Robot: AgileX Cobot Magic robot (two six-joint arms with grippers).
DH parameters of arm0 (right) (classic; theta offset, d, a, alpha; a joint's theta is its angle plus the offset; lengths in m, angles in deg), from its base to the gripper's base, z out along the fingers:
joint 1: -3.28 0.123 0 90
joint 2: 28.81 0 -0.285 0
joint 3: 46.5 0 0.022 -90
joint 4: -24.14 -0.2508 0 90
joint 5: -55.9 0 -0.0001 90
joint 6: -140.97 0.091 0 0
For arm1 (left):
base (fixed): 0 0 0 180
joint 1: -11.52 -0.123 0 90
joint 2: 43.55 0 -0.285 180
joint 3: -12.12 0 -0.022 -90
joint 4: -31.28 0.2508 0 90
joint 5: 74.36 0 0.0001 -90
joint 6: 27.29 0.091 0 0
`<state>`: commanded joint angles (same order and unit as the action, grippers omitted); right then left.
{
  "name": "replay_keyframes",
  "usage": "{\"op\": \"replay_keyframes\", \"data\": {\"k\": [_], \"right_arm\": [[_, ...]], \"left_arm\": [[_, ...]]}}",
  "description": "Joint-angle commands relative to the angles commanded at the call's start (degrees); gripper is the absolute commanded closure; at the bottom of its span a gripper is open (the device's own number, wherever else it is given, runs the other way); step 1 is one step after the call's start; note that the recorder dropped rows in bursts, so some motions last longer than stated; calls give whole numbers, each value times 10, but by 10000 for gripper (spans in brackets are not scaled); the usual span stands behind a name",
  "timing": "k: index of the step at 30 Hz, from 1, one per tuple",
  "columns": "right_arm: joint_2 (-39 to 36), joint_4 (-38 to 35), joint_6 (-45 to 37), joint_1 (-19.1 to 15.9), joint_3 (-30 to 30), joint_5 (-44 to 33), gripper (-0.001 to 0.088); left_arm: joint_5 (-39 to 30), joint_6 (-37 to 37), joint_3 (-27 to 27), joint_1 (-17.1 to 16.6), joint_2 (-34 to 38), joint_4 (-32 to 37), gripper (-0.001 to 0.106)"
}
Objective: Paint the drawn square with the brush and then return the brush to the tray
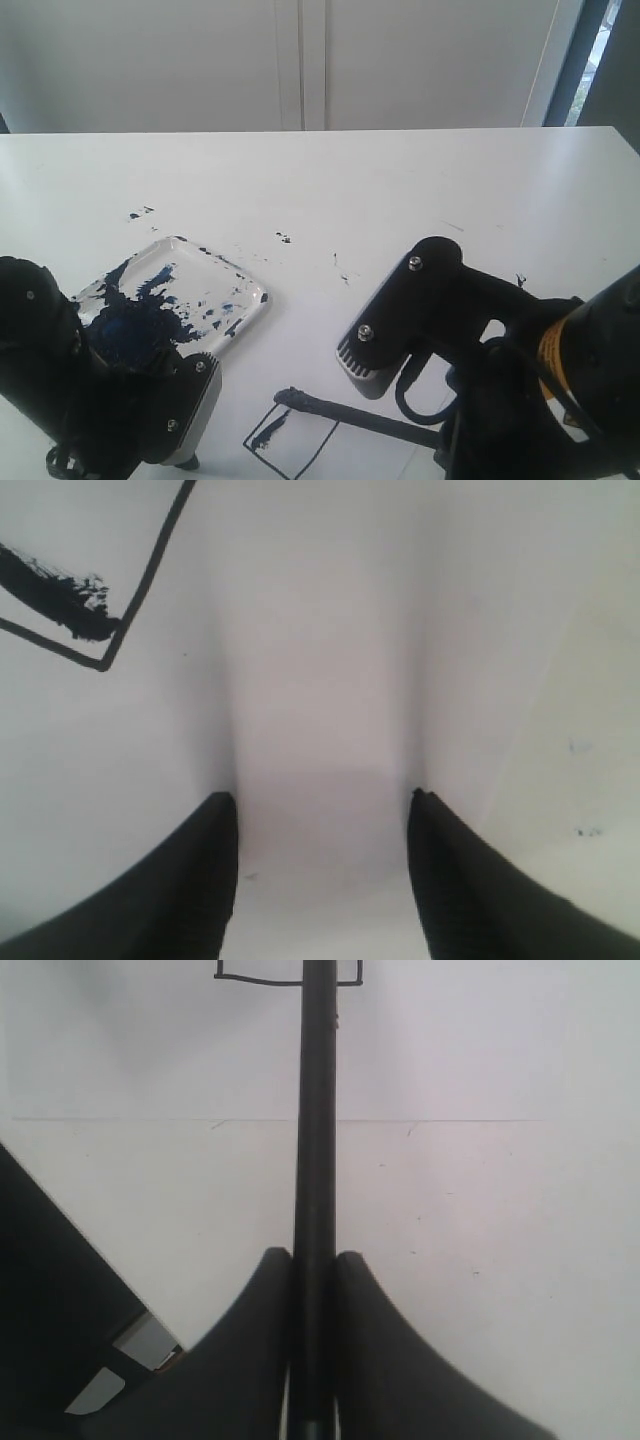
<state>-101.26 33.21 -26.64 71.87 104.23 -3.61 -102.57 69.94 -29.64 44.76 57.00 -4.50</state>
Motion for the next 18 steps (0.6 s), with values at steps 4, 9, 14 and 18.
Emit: {"op": "replay_keyframes", "data": {"k": [4,9,14,18], "right_arm": [[0,-1,0,0,0,-4,868],[0,-5,0,0,0,-14,868],[0,-4,0,0,0,-21,868],[0,0,0,0,0,-16,868]], "left_arm": [[-4,0,0,0,0,-1,493],[1,0,0,0,0,-1,493],[2,0,0,0,0,-1,493],[2,0,0,0,0,-1,493]]}}
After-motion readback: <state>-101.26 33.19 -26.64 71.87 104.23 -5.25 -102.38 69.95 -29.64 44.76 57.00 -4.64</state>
